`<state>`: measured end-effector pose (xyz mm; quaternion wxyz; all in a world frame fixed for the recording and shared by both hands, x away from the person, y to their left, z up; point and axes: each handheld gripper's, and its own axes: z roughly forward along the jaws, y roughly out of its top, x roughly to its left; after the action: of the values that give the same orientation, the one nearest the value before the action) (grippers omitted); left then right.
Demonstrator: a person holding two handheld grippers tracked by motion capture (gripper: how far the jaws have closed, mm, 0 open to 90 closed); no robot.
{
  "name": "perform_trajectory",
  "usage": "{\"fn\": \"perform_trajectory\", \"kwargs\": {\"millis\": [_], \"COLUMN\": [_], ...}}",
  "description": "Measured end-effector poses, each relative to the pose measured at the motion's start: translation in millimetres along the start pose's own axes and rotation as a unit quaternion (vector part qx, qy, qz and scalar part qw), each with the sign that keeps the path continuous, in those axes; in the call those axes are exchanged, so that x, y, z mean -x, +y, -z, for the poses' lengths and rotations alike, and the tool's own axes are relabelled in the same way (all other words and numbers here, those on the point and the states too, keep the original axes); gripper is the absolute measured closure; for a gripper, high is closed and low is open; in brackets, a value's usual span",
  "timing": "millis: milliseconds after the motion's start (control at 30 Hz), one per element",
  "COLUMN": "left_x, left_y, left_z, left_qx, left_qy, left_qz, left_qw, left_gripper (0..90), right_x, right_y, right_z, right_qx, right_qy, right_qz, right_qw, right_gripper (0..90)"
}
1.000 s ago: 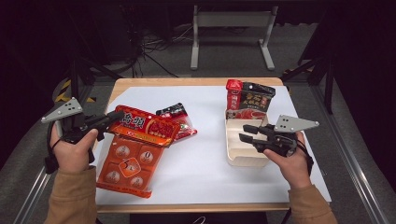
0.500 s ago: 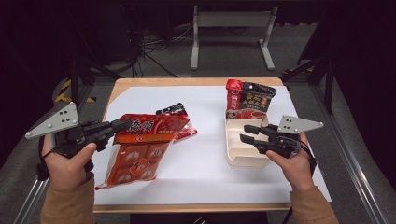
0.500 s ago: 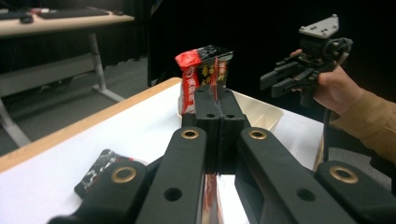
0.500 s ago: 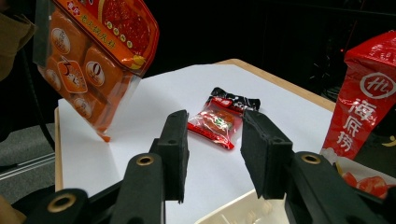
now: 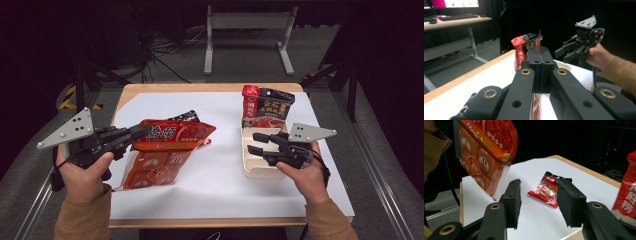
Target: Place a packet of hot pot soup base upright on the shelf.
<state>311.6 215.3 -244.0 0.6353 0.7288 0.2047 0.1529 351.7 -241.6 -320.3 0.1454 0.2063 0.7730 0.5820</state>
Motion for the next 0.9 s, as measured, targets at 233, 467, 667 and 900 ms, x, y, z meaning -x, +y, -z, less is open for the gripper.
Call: {"fn": "perform_trajectory", "kwargs": {"millis": [233,467,667,900], "left_x": [9.1,14.8,19.4,25.2], "left_y": [2.5,4.4,4.4,5.5], "left_z": [-15.9,-31.6,-44.2,-53.2], "left_qx": [-0.001,0.0,0.006,0.003], "left_qy": [-0.025,-0.044,-0.063,-0.075], "left_qz": [-0.006,-0.007,-0.005,-0.015], "left_qw": [0.9997,0.999,0.998,0.9971], "left_gripper": [90.0,90.0,90.0,90.0], "right_x": [-8.3,-12.7,-16.2,-20.8], "right_y": [4.1,9.0,12.0,15.0], "right_z": [-17.0,-31.6,-39.5,-45.8], "right_qx": [0.014,0.03,0.043,0.056], "right_qy": [0.015,0.028,0.036,0.054], "right_qz": [0.011,0.018,0.021,0.022], "right_qw": [0.9997,0.999,0.9982,0.9967], "right_gripper": [46.0,44.3,43.3,43.1]}}
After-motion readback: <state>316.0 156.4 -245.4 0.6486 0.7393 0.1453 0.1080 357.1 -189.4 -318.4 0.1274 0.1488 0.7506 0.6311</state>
